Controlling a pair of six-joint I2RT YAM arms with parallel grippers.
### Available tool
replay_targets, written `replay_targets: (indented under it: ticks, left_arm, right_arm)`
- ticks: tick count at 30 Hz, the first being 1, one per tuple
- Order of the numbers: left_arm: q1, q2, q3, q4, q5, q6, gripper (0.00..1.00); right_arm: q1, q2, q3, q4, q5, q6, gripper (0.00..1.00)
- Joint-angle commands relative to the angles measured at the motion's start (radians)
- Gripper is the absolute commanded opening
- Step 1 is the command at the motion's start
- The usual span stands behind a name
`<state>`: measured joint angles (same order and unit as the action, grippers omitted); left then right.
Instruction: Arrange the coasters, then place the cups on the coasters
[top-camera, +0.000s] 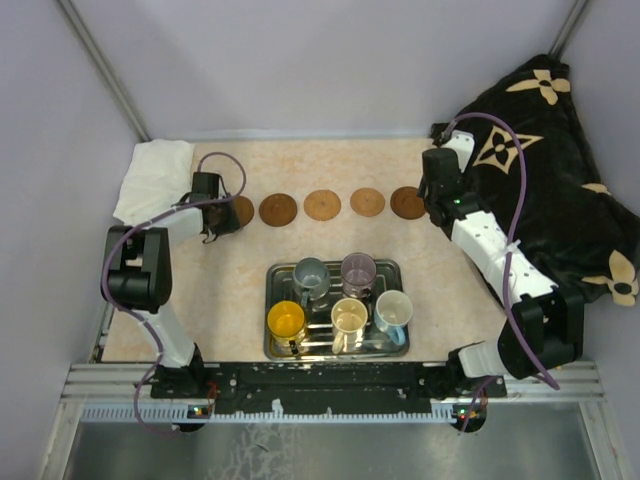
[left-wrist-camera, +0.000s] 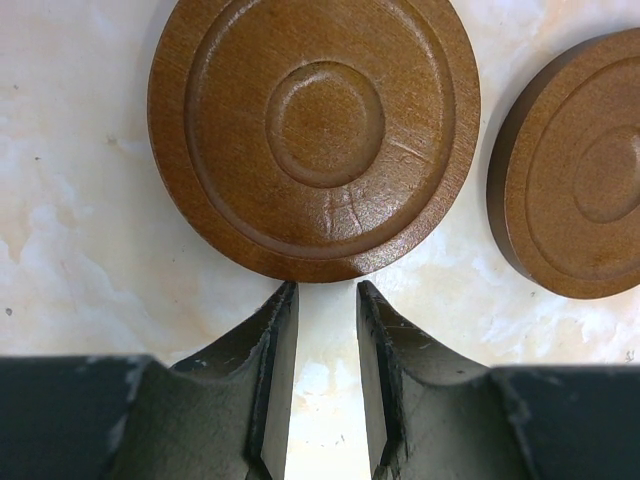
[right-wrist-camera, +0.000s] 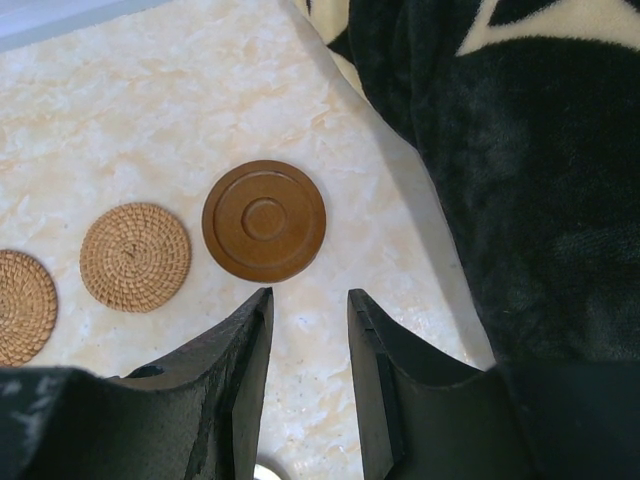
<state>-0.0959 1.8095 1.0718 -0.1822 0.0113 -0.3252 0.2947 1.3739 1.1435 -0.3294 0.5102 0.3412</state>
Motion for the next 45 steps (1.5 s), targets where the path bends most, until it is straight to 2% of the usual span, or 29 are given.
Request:
replay_targets:
  ticks: [1,12,18,23,29,45]
  left_arm:
    - [-0.002,0.050,0.019,-0.023,-0.019,-0.003,0.37]
    - [-0.002,0.042,0.030,-0.040,-0.024,-0.007,0.37]
    - [-0.006,-0.046,-0.026,-0.061,-0.011,-0.024,0.38]
    - [-0.072,-0.099,-0.080,-0.060,-0.002,-0.035,0.39]
    - [-0.160,-0.015,-0.029,-0.061,0.007,-0.055,0.40]
    - [-0.172,0.180,0.178,-0.095,0.012,0.001,0.40]
  right_arm:
    - [0.008,-0.001,0.022,0.037,0.022,-0.011,0.37]
    - [0.008,0.007,0.021,0.037,0.017,-0.012,0.36]
    - [0.008,-0.016,0.004,0.039,0.018,-0.009,0.36]
    - [0.008,-0.031,-0.009,0.041,0.006,0.006,0.36]
    - [0.009,-0.051,-0.008,0.035,0.000,0.012,0.36]
    - [0.009,-0.081,-0.021,0.023,0.022,0.010,0.36]
